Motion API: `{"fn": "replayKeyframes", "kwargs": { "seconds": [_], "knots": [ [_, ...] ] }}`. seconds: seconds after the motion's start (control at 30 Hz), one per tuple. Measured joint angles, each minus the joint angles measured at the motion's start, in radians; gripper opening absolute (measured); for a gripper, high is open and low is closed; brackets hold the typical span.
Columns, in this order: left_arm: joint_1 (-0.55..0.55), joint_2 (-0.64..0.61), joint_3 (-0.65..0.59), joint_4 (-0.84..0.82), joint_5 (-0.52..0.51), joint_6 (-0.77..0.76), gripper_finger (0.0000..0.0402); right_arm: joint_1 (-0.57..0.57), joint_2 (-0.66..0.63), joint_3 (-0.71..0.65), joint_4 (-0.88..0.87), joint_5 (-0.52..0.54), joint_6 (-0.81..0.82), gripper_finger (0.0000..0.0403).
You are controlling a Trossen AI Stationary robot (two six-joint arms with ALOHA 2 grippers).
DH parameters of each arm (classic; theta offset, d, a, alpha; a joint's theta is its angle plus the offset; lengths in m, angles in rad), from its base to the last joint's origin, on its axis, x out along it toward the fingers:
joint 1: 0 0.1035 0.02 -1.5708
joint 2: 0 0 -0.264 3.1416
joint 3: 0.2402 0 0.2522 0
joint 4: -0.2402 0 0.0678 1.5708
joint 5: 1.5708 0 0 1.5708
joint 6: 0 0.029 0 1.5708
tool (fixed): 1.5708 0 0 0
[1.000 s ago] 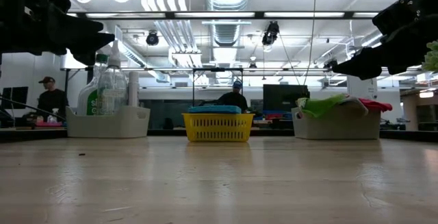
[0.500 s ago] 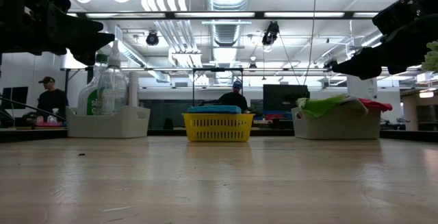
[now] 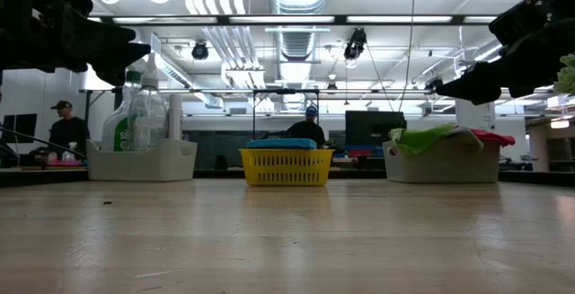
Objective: Pick & Place Kitchen Items
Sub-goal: Return to Home Position
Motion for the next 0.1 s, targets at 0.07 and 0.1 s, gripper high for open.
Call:
{"fn": "replayKeyframes", "kwargs": {
  "seconds": [0.07, 0.1],
  "knots": [
    [0.000, 0.000, 0.000, 0.000, 0.000, 0.000, 0.0201, 0.000, 0.001, 0.000, 0.000, 0.000, 0.000, 0.0330],
    [0.000, 0.000, 0.000, 0.000, 0.000, 0.000, 0.0201, 0.000, 0.001, 0.000, 0.000, 0.000, 0.000, 0.0330]
  ]
}}
